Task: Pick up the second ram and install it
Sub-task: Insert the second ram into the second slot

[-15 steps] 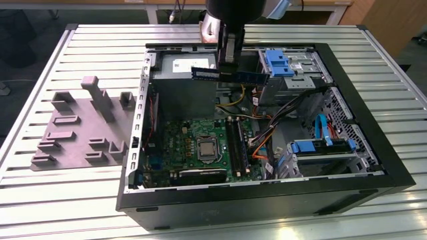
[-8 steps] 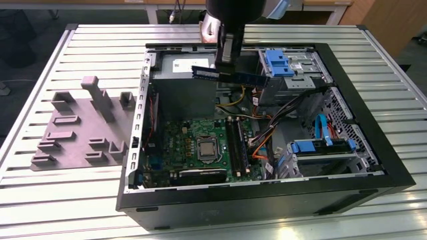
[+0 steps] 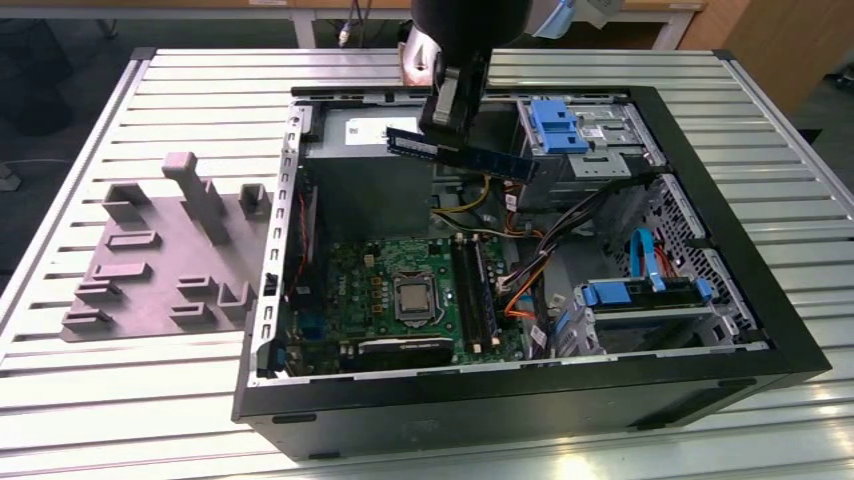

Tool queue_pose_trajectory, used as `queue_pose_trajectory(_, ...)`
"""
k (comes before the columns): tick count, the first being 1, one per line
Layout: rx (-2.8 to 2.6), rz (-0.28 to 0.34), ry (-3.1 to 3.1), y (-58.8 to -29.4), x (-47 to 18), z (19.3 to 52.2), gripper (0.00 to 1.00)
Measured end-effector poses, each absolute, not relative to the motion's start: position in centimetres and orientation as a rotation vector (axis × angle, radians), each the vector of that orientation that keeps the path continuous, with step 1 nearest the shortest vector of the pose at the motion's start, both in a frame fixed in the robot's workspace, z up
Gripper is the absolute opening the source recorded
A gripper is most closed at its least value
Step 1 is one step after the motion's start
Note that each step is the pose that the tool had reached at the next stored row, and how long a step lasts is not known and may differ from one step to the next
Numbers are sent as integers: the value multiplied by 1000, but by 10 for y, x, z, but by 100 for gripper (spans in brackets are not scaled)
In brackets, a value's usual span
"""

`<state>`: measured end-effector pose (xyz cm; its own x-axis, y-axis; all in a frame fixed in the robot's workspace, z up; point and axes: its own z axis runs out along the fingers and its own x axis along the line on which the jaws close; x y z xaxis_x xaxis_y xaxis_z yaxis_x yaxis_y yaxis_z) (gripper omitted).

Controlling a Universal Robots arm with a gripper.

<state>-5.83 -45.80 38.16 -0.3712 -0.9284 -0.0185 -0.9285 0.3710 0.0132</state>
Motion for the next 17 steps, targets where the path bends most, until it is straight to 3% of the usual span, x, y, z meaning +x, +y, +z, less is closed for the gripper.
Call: queue_pose_trajectory(17,-1396,31,2803,-458,-58,380,15)
